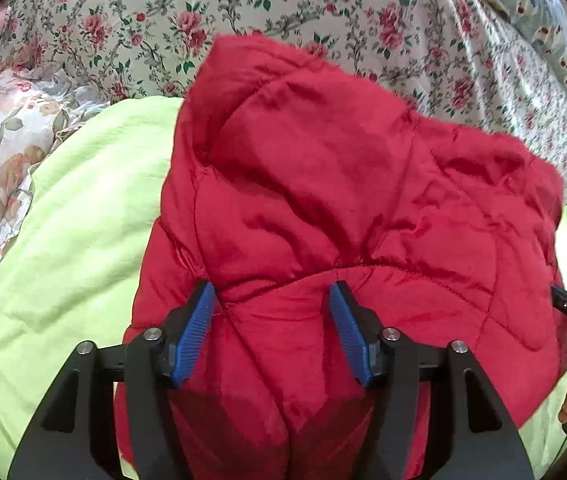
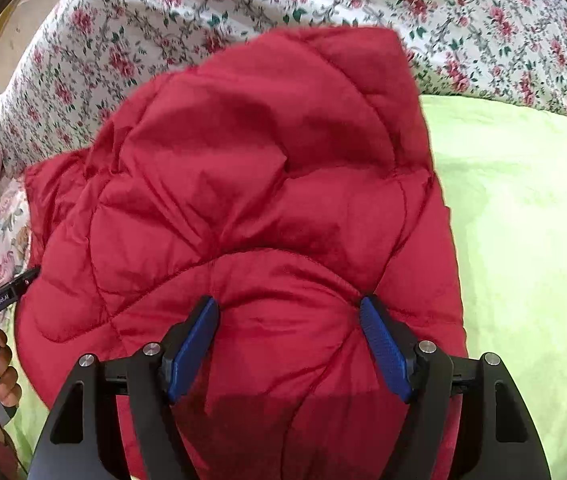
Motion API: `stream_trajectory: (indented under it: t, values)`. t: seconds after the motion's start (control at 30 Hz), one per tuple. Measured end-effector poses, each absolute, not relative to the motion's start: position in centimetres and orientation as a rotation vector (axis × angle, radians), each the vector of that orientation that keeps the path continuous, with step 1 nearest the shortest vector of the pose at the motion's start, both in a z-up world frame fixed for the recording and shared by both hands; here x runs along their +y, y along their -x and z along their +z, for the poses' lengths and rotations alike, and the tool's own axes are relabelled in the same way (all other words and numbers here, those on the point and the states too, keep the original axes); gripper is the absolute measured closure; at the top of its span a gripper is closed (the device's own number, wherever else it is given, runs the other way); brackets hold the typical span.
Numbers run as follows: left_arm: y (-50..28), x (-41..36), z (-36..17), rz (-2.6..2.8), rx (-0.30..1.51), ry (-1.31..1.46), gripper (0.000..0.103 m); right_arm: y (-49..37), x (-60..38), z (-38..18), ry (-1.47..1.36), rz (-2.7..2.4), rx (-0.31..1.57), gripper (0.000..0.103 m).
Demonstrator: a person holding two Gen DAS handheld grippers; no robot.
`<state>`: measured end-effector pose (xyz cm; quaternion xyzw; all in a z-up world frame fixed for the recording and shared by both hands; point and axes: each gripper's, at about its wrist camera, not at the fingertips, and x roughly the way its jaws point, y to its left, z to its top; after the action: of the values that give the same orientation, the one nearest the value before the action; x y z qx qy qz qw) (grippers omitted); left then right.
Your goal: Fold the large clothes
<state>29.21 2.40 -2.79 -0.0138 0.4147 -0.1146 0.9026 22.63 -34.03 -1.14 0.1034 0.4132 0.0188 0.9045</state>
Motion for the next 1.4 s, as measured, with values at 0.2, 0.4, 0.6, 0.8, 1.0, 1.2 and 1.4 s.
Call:
stream_trajectory:
  t: [0.2,0.4,0.6,0.8,1.0,1.2,1.4]
  values:
    - [-26.9,4.3,-1.7,-0.223,0.825,0.062,0.024,-20.1,-34.0,0.2,-0.213,0.044,0.841,0.029]
    - [-26.2,7.3,-0.3,-0.222,0.837,0.129,0.024,-17.5,-34.2,0.9,-0.172,0.033,0.827,0.027]
    - [-25.8,8.8,-0.4,-0.224,0.85,0.162,0.024,-15.9,-35.0,1.2,-0.21,-0.005,0.799,0.027]
    - [-25.8,9.5,-1.5,-0.252,0.872,0.214,0.024,-14.5,-36.4,1.1,-0.25,-0.012,0.786,0.022]
    - [-26.7,10.8,-2.5,-0.272,0.899,0.305,0.024,-14.2,-38.5,0.0,-0.307,-0.036,0.801,0.018]
    - [-27.6,10.8,-2.9,-0.274,0.914,0.337,0.02,-15.2,-39.1,-1.7,-0.338,-0.036,0.833,0.017]
    - [-29.4,10.4,-3.7,-0.325,0.935,0.394,0.015,-17.1,-39.9,-3.0,-0.442,0.014,0.835,0.014]
